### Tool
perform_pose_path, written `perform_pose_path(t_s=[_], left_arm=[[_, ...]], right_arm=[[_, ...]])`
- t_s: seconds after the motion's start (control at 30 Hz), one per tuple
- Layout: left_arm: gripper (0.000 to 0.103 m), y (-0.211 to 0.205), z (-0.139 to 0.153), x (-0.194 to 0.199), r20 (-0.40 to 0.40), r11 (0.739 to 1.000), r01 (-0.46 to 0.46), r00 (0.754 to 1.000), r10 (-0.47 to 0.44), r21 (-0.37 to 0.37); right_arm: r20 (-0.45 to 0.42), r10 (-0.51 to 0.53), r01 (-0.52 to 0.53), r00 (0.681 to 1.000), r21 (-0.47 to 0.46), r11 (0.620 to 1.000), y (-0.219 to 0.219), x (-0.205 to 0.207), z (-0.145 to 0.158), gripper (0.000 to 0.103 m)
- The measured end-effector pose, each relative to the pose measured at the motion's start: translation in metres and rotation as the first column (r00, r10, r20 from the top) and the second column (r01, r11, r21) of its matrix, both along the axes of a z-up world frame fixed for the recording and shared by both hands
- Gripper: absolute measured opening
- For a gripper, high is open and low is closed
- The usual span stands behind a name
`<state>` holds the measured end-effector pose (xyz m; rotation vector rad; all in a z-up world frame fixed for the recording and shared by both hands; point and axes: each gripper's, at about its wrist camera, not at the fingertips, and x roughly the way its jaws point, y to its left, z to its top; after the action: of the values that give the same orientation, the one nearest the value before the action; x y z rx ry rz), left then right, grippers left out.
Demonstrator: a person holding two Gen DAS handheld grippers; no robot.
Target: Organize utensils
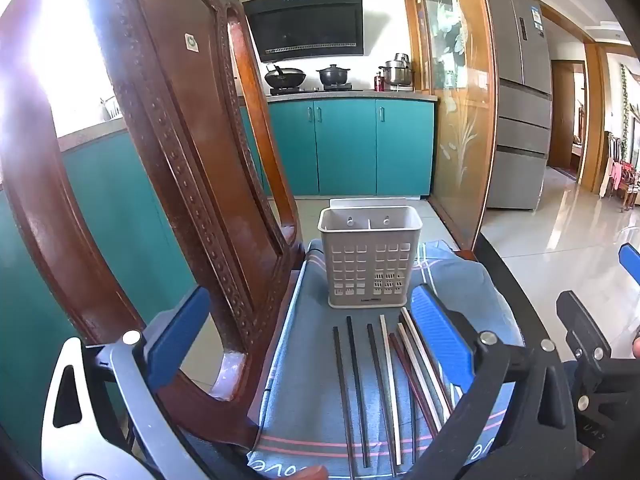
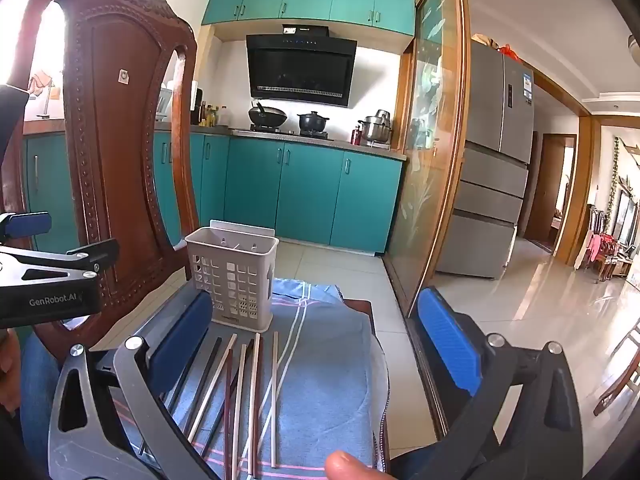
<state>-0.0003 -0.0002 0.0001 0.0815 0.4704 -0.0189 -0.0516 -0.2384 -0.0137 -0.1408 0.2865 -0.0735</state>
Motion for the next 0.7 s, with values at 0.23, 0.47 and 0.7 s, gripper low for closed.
perform_pose_path(t_s=[0.23, 0.47, 0.7], left_arm=[[0.1, 0.0007, 0.0002, -0.0003, 0.003, 1.0, 0.001, 1.0, -0.001, -0.002], [0.1, 0.0007, 0.0004, 0.0001, 0.002, 1.0, 0.0, 1.0, 0.0, 0.004], [0.1, 0.0059, 0.0054, -0.0036, 0.001, 1.0, 0.001, 1.0, -0.001, -0.005]], right_arm=[[0.008, 0.0, 0.0, 1.0, 0.003, 1.0, -0.0004, -0.0007, 0.0001, 0.1], [0.007, 0.002, -0.002, 1.0, 0.005, 1.0, -0.0013, -0.0012, 0.0006, 0.1], [0.009, -0.003, 0.003, 1.0, -0.001, 1.0, -0.0006, -0.0018, 0.0003, 0.1]])
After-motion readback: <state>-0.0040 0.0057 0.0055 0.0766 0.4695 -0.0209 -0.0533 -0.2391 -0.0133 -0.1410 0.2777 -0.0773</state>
